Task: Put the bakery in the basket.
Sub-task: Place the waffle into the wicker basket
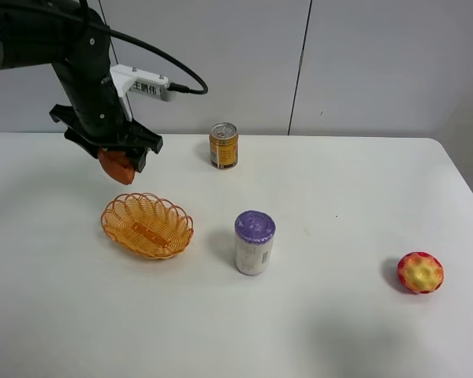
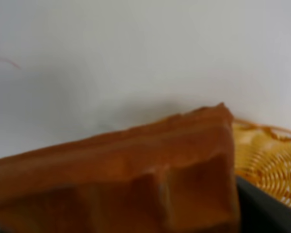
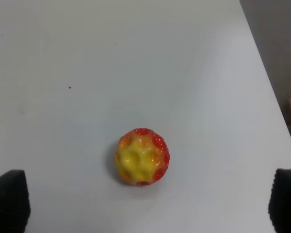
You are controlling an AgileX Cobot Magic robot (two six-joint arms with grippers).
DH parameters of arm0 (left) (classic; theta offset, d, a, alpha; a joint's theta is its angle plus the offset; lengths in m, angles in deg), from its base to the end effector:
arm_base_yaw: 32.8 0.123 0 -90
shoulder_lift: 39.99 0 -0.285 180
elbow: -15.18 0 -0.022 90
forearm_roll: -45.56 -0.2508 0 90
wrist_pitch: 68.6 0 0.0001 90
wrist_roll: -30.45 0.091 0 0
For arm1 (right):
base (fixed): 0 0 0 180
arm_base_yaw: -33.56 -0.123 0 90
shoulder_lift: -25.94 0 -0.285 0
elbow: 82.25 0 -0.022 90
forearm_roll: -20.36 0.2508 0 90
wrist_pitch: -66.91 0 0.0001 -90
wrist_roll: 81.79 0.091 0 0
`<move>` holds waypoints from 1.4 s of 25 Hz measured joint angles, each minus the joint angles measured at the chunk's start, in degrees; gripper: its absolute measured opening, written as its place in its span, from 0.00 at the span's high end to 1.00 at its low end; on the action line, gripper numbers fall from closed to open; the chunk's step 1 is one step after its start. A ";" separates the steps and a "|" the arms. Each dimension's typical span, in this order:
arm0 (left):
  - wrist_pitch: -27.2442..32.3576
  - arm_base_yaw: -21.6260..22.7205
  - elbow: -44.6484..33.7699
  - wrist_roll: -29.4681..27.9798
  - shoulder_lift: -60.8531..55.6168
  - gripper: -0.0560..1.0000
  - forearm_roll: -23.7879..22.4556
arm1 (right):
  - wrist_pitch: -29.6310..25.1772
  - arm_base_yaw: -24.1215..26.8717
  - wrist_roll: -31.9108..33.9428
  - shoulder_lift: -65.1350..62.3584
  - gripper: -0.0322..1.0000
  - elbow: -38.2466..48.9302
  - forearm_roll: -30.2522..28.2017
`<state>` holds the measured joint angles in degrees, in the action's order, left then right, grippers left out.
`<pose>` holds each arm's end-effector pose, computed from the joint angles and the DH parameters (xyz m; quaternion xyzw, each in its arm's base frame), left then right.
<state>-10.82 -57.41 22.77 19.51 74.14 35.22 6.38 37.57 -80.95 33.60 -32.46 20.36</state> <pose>0.3586 -0.1490 0.2463 0.1544 0.9752 0.0367 0.1544 -0.0026 0.0002 0.2717 0.0363 0.8563 -0.0143 0.5150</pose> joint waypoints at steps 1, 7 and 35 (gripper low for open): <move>-1.45 0.00 -2.55 -0.42 -0.63 0.29 0.93 | 0.00 0.00 0.00 0.00 0.01 0.00 0.00; -11.15 0.00 -14.51 -1.18 -1.94 0.29 6.29 | 0.00 0.00 0.00 0.00 0.01 0.00 0.00; -32.83 0.00 -24.50 -1.37 -6.69 0.01 11.86 | 0.00 0.00 0.00 0.00 0.01 0.00 0.00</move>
<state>-43.65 -57.41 -1.73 18.14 67.45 47.08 6.38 37.57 -80.95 33.60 -32.46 20.36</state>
